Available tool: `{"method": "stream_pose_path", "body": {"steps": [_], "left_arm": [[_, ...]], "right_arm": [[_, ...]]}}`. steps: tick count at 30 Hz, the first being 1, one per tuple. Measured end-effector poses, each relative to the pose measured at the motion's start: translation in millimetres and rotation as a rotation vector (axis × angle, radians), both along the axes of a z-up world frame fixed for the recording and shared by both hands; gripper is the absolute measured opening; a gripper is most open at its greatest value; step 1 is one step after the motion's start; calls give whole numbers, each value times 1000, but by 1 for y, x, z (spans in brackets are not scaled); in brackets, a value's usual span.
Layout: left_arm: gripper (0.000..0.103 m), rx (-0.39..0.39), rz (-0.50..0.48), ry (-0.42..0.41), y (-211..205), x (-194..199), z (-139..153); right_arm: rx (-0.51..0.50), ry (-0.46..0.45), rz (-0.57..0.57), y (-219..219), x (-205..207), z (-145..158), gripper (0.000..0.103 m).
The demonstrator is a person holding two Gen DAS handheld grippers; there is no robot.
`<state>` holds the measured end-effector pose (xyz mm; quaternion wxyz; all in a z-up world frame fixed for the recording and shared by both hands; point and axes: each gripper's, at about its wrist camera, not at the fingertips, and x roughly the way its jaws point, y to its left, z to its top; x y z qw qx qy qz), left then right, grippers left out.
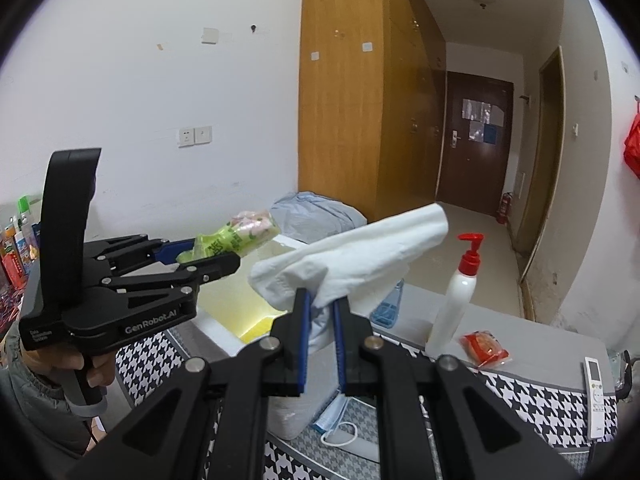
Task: Organize soft objects
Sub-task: 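Lower the packet into the foam box and open the left tool, then lower the white cloth into the foam box and open the right tool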
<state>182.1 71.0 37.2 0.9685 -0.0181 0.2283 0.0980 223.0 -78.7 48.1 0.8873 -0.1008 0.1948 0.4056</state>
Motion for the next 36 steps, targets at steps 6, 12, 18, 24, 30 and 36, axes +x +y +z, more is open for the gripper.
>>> {"method": "stream_pose_path", "body": {"steps": [6, 12, 18, 24, 30, 36], "left_arm": [[41, -5, -3, 27, 5, 10, -7], [92, 27, 25, -24, 7, 2, -4], [102, 39, 54, -43, 11, -5, 1], [102, 29, 77, -53, 18, -13, 3], [102, 52, 106, -57, 26, -23, 4], [102, 37, 136, -66, 37, -35, 4]], "right_arm": [[-1, 9, -21, -4, 6, -2, 14], [-3, 8, -24, -4, 5, -2, 14], [-9, 7, -24, -1, 5, -2, 14], [-17, 6, -15, 6, 5, -2, 14], [-24, 9, 0, 16, 4, -3, 14], [-39, 15, 26, 30, 3, -4, 15]]}}
